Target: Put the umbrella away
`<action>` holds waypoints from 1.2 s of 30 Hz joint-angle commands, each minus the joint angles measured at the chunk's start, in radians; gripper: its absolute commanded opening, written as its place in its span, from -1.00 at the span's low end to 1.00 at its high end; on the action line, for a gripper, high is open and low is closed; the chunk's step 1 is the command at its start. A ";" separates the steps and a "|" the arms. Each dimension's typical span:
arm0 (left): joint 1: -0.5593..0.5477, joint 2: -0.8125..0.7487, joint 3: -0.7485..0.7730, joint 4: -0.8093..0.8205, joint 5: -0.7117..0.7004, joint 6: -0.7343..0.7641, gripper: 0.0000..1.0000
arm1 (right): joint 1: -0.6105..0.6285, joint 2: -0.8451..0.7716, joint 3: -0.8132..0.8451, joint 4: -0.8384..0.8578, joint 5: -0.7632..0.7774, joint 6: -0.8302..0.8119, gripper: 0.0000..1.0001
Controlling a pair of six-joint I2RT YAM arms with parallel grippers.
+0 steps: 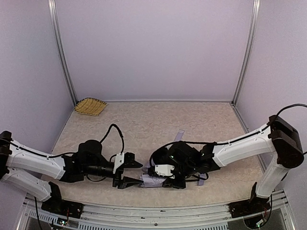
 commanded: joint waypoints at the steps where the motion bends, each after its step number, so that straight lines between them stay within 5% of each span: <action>1: -0.147 -0.066 -0.097 0.125 -0.302 0.212 0.30 | -0.065 0.133 0.003 -0.221 -0.397 0.068 -0.88; 14: -0.220 0.187 0.035 -0.008 -0.518 0.470 0.42 | -0.223 0.379 0.186 -0.467 -0.579 -0.032 -0.80; 22: -0.195 0.386 0.194 -0.142 -0.580 0.458 0.22 | -0.248 0.414 0.249 -0.452 -0.566 -0.058 -0.64; 31: -0.170 0.485 0.356 -0.497 -0.439 0.351 -0.54 | -0.284 0.223 0.185 -0.240 -0.450 0.063 0.27; 36: -0.159 0.565 0.463 -0.643 -0.353 0.279 -0.67 | -0.285 0.007 0.055 -0.075 -0.376 0.131 0.67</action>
